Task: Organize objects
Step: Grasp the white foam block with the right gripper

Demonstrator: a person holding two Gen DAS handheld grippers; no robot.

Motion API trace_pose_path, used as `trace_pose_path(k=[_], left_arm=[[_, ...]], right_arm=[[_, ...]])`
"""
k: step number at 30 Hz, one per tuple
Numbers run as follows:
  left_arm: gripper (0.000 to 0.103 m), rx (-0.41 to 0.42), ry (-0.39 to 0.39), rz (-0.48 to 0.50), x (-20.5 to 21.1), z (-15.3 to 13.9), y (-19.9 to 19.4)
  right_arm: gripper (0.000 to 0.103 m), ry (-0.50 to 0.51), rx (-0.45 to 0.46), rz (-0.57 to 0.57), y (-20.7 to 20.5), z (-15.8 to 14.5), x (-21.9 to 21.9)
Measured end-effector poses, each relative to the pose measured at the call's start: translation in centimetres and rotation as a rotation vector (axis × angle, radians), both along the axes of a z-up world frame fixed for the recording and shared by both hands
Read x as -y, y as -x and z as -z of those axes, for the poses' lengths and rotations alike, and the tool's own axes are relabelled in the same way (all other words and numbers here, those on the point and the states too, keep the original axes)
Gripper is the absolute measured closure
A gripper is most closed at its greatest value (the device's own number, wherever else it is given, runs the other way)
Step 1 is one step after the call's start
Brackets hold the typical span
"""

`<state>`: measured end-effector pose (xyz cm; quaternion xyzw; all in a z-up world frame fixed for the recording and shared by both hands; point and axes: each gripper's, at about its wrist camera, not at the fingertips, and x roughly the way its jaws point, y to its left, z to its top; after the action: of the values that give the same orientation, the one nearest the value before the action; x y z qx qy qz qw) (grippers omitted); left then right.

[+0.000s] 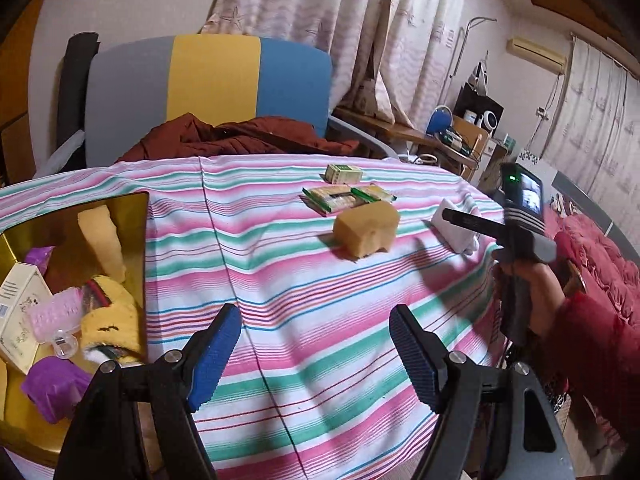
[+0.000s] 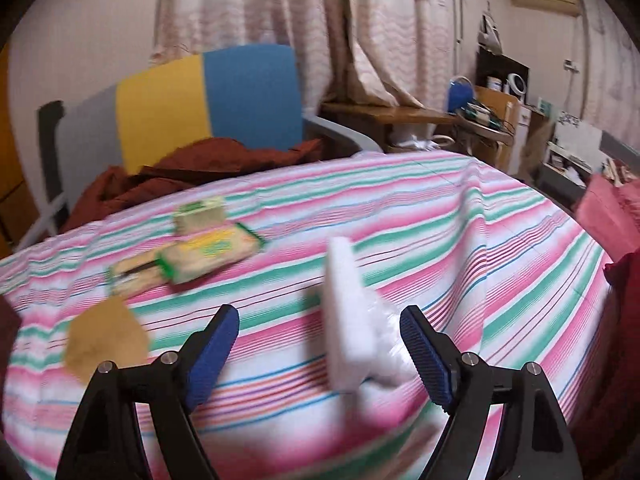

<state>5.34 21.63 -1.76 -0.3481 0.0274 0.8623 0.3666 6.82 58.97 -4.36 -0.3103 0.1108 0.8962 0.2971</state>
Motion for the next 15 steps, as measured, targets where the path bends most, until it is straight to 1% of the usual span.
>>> trace_pose_path(k=[2,3,5,7,9,11,13,15], left_arm=[[0.025,0.003,0.007,0.002,-0.3,0.2,0.0],[0.025,0.005,0.010,0.004,-0.5,0.3,0.0],[0.025,0.012,0.013,0.008,-0.9,0.4,0.2],[0.025,0.021,0.015,0.013,-1.4,0.6,0.3],[0.025,0.027,0.016,0.020,-1.7,0.8,0.3],[0.025,0.027,0.016,0.028,-2.1,0.9,0.3],[0.025,0.034,0.022,0.035,-2.4,1.2,0.3],[0.025,0.047,0.026,0.044,-2.9,1.5,0.4]], right_arm=[[0.020,0.017,0.025,-0.008,0.8,0.8,-0.5],[0.020,0.023,0.025,-0.027,1.1,1.0,-0.1],[0.020,0.024,0.007,-0.113,1.3,1.2,1.5],[0.021,0.029,-0.024,-0.233,1.2,1.2,3.5],[0.021,0.037,-0.058,-0.289,0.5,1.1,4.7],[0.020,0.071,-0.093,-0.261,-0.8,1.0,4.6],[0.018,0.127,-0.128,-0.181,-2.0,1.0,3.4],[0.018,0.158,-0.124,-0.130,-2.3,1.2,2.5]])
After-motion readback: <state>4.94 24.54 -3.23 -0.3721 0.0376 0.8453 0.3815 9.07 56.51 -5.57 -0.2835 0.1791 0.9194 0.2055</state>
